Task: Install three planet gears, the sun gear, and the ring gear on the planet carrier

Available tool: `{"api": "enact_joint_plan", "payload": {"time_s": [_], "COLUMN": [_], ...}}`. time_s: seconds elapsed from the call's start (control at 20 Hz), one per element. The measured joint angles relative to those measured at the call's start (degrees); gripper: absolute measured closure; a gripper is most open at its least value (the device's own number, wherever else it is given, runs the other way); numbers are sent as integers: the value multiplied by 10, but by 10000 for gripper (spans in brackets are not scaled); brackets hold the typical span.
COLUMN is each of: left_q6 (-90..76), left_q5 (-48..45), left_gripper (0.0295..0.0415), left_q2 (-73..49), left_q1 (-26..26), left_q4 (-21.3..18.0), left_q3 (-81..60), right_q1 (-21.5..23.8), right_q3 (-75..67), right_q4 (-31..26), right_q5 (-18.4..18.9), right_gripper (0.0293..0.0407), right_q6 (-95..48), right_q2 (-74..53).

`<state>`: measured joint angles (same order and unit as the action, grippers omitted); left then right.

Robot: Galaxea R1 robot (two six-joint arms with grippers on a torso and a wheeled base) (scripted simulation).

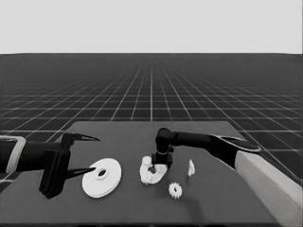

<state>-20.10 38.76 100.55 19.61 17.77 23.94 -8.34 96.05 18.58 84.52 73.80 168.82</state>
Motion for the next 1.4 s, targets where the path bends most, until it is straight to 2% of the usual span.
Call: {"api": "enact_joint_plan", "payload": {"time_s": [0.2, 0.3, 0.45, 0.7, 0.75, 0.85, 1.2, 1.25, 1.3, 1.4], "left_q6": [0, 0, 0, 0, 0, 0, 0, 0, 0, 0], "left_q5": [0, 0, 0, 0, 0, 0, 0, 0, 0, 0], "left_gripper": [326, 326, 326, 326, 326, 326, 326, 326, 326, 326], "left_q2": [0, 0, 0, 0, 0, 0, 0, 0, 0, 0], "left_q1": [0, 0, 0, 0, 0, 0, 0, 0, 0, 0], "left_q4": [0, 0, 0, 0, 0, 0, 0, 0, 0, 0], "left_q3": [0, 0, 0, 0, 0, 0, 0, 0, 0, 0], "right_q1": [0, 55, 82, 88, 84, 78, 76, 19, -19, -51], "right_q3": [0, -47, -57, -59, -208, -326, -380, -361, -343, -321], "right_q4": [0, -51, -76, -83, -74, -69, -67, -6, 29, 60], "right_q5": [0, 24, 31, 32, 45, 56, 62, 63, 59, 51], "right_gripper": [315, 315, 315, 315, 315, 315, 315, 315, 315, 315], "right_q6": [0, 28, 34, 35, 114, 173, 200, 183, 169, 152], "right_q2": [0, -14, -16, -16, -87, -145, -170, -167, -165, -161]}}
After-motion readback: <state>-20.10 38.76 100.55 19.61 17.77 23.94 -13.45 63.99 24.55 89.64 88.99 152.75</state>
